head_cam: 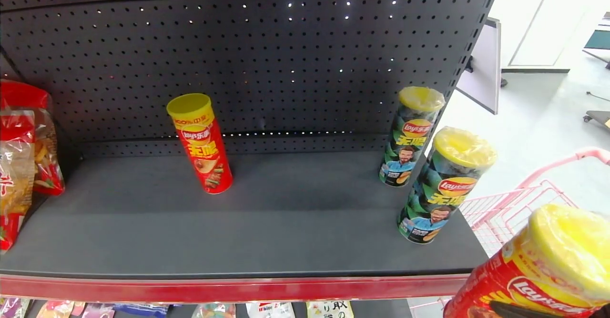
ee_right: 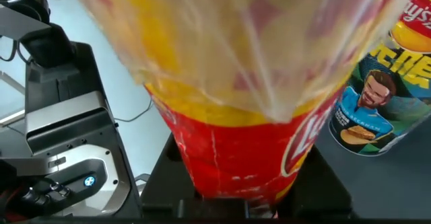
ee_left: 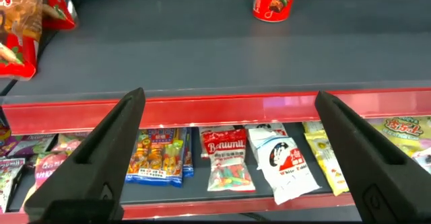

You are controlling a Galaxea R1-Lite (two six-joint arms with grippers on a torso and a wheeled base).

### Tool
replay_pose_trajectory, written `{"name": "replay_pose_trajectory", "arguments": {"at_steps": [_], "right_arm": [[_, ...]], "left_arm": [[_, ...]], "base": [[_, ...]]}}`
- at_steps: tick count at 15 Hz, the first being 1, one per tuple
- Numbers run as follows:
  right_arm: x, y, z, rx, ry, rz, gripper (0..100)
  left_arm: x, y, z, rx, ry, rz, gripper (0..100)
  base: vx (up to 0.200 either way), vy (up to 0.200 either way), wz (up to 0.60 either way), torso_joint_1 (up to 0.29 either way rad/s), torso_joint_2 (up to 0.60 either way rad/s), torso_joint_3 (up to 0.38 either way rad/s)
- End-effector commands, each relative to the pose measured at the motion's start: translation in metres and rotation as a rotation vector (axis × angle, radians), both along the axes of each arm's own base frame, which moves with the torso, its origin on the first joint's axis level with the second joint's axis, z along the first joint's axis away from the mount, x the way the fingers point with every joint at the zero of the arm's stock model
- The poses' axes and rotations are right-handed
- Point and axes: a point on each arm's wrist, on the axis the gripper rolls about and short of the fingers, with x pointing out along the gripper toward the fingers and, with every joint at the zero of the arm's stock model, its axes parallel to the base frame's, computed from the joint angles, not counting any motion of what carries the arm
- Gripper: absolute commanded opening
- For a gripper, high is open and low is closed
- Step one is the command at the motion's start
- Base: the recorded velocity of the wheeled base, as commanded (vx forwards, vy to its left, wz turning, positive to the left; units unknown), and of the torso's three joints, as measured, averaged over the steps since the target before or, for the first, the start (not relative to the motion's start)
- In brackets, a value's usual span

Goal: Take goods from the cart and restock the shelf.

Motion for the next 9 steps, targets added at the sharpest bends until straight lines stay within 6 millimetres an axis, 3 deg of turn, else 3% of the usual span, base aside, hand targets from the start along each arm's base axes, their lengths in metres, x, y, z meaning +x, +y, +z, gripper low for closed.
{"name": "replay_pose_trajectory", "arguments": {"at_steps": [1,2,9], "right_arm": [[-0.0004,-0.0001,-0.0002,0.000,-0.001,0.001,0],[-0.0004,-0.0001,-0.0002,0.000,-0.001,0.001,0],[-0.0004,-0.0003,-0.0006,0.000,0.001,-0.001,0]], "left_arm": [[0.0000,0.0000,0.0000,0.000,0.001,0.001,100],[0.0000,0.0000,0.0000,0.000,0.001,-0.001,100],[0.0000,0.0000,0.0000,-0.006,0.001,0.001,100]], "base": [[0.000,0.000,0.00,0.000,0.00,0.000],[0.000,0.000,0.00,0.000,0.00,0.000],[0.000,0.200,0.00,0.004,0.00,0.003]]}}
